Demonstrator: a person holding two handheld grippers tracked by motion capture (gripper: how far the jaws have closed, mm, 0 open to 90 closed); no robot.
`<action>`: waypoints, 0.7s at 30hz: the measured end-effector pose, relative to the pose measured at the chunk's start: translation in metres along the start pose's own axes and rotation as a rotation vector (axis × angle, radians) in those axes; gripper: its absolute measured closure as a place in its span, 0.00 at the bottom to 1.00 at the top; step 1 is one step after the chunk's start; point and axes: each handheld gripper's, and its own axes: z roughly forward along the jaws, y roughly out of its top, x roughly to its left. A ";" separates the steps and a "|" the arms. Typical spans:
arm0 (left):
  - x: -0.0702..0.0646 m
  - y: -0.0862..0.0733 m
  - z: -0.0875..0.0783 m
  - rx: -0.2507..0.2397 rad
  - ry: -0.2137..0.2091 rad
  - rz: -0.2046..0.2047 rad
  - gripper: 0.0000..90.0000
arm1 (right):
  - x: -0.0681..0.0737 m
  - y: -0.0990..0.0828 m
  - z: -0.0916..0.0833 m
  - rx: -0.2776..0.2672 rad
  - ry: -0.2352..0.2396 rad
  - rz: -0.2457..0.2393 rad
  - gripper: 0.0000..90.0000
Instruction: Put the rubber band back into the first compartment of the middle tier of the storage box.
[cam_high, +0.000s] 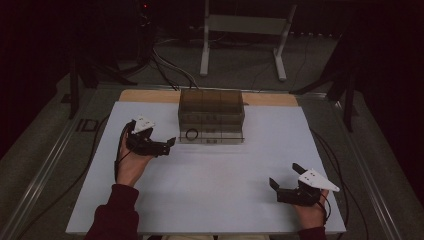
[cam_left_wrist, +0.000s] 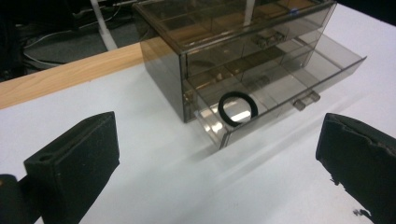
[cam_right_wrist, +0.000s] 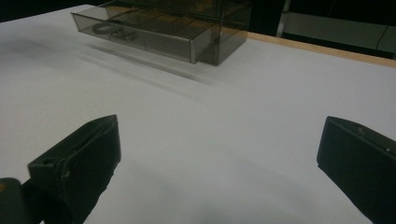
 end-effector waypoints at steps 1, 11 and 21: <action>0.000 -0.002 -0.001 -0.001 -0.001 0.000 0.00 | 0.000 0.000 0.000 0.000 0.000 -0.001 0.00; -0.003 -0.021 -0.015 -0.001 0.010 0.036 0.00 | 0.001 0.000 0.000 0.001 0.000 -0.003 0.00; -0.003 -0.039 -0.028 -0.020 0.028 0.053 0.00 | 0.002 0.000 0.000 0.003 0.002 -0.003 0.00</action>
